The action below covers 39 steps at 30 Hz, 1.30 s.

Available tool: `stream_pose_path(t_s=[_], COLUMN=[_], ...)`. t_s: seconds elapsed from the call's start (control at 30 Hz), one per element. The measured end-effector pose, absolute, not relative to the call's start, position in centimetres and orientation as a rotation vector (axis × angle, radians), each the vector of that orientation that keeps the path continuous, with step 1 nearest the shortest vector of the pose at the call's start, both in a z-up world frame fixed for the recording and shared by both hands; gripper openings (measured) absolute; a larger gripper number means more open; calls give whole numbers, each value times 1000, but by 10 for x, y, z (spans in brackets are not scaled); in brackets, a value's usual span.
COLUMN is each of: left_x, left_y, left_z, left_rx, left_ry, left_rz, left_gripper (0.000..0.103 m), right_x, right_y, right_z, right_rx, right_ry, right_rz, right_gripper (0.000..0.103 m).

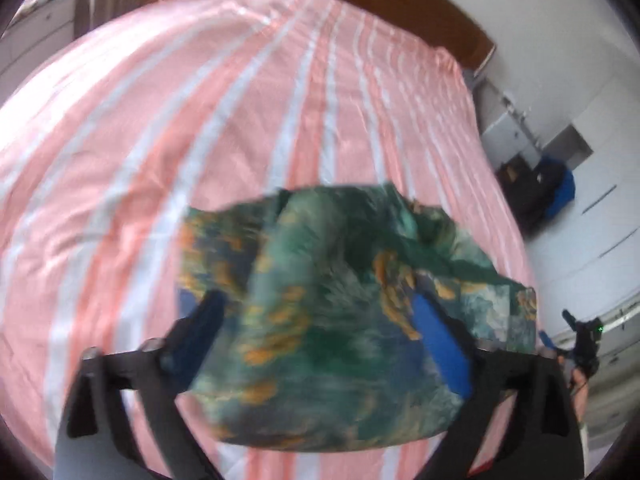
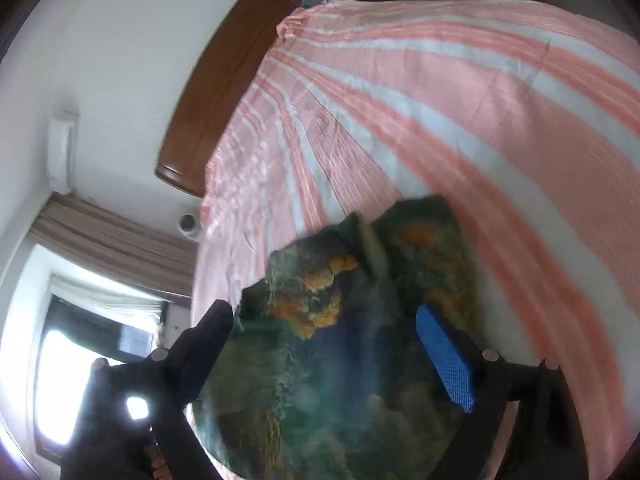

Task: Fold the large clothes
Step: 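Grasp the jacket hem with the left tool while the right tool grasps the hem too, then lift the hem with both tools and carry it toward the collar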

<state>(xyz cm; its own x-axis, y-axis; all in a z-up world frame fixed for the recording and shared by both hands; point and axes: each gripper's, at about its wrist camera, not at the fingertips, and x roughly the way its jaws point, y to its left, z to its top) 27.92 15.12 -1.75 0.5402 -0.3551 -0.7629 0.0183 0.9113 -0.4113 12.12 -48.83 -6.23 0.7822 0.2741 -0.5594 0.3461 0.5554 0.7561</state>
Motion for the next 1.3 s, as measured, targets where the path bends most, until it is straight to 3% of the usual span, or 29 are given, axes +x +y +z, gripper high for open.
stream_pose_path(t_s=[0.23, 0.3, 0.33, 0.37, 0.4, 0.43, 0.5, 0.7, 0.83, 0.97, 1.07, 1.17, 1.3], left_x=[324, 332, 332, 330, 322, 310, 285, 279, 329, 387, 394, 380, 378], left_y=[106, 81, 75, 71, 71, 71, 77, 63, 53, 50, 63, 70, 77], left_z=[-68, -87, -92, -94, -88, -76, -45, 27, 19, -57, -125, -136, -138], left_rx=[-127, -34, -24, -21, -21, -12, 17, 118, 114, 180, 173, 126, 87], left_ry=[1074, 1097, 1114, 1125, 1098, 1051, 944, 677, 629, 749, 860, 791, 771], left_rz=[-219, -182, -185, -167, -146, -151, -155, -135, -59, 19, 1, -36, -48], left_gripper=[97, 70, 25, 13, 10, 8, 8, 7, 7, 8, 11, 11, 14], right_x=[163, 184, 189, 196, 194, 191, 172, 159, 195, 239, 272, 278, 263], right_y=[-450, -428, -420, -413, -405, -400, -386, -341, -331, -347, -358, -369, -385], right_z=[-52, -67, -77, -87, -95, -95, -73, 12, 31, 5, -60, -131, -137], right_rx=[473, 376, 359, 344, 312, 275, 146, -167, -217, -133, -124, -52, 46], right_ry=[912, 949, 962, 987, 1007, 1005, 937, 671, 546, 566, 703, 825, 771], right_rz=[19, -16, -29, -56, -100, -134, -175, -240, -299, -325, -322, -283, -262], right_gripper=[94, 89, 84, 64, 35, 21, 15, 13, 13, 13, 13, 15, 21])
